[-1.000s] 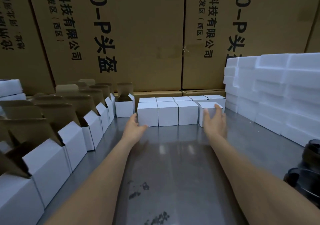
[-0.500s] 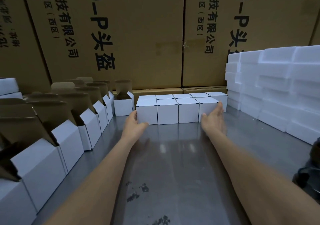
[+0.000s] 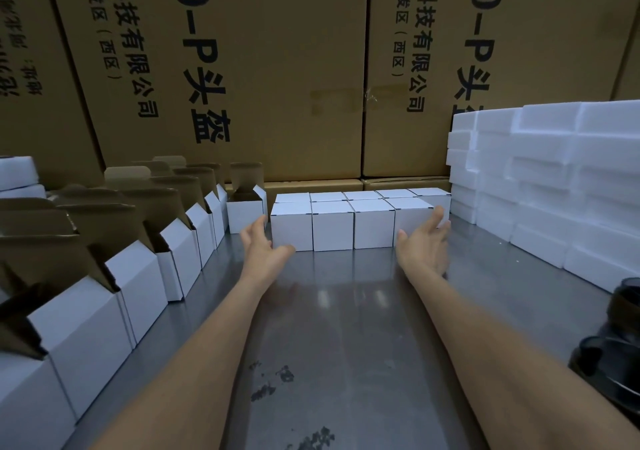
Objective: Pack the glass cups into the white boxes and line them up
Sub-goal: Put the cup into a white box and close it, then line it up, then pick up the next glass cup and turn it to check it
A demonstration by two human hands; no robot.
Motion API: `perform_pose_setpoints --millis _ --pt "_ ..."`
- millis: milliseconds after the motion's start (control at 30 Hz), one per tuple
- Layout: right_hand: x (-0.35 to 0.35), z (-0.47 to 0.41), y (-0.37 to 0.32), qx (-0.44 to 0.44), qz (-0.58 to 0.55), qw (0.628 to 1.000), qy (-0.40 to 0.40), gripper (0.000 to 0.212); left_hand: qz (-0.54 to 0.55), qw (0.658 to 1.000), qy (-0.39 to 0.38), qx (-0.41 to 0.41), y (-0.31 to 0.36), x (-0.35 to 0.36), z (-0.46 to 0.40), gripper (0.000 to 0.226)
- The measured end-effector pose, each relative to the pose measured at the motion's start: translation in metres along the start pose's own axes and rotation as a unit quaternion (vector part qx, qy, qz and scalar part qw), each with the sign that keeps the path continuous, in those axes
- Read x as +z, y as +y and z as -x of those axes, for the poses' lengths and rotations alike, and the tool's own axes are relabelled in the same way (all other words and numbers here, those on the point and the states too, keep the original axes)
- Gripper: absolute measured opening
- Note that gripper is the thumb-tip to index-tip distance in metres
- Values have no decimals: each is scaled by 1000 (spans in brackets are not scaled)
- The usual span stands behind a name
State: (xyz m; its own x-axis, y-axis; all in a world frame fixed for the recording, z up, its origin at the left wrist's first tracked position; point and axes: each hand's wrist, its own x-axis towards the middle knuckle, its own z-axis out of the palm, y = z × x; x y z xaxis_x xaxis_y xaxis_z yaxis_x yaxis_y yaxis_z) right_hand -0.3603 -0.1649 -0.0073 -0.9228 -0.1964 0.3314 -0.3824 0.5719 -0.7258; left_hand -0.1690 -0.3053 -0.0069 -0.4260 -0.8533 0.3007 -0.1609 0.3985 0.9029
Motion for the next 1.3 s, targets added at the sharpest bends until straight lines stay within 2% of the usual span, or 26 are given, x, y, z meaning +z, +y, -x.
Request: perform_pose_setpoints --millis 133,300,500,667,767,900,967,1067,1167,1300 --pt "-3 24 -4 -125 136 983 10 65 9 1000 17 6 5 -2 12 62" --pt "-19 58 -4 -171 198 965 -25 56 5 998 58 10 12 -9 47 37" --pt "-58 120 -3 -192 202 960 -41 49 13 999 38 16 34 -20 115 29" --pt "-97 170 6 -241 208 947 -51 27 24 998 48 16 45 -35 175 27" --pt "-120 193 11 -253 216 941 -62 24 20 998 49 18 49 -47 201 29" --pt "-150 210 5 -294 213 931 -25 20 27 999 39 4 52 -57 223 30" --pt "-165 205 -3 -275 247 929 -18 23 22 999 35 5 54 -60 231 31" --pt "-187 189 -13 -165 297 939 -45 36 8 1000 17 12 54 -63 236 32" --pt "-203 177 -12 -70 351 928 -107 50 7 1000 -3 14 54 -64 239 33" --pt "-205 174 -6 -12 325 924 -199 53 5 1000 -5 25 53 -64 238 33"
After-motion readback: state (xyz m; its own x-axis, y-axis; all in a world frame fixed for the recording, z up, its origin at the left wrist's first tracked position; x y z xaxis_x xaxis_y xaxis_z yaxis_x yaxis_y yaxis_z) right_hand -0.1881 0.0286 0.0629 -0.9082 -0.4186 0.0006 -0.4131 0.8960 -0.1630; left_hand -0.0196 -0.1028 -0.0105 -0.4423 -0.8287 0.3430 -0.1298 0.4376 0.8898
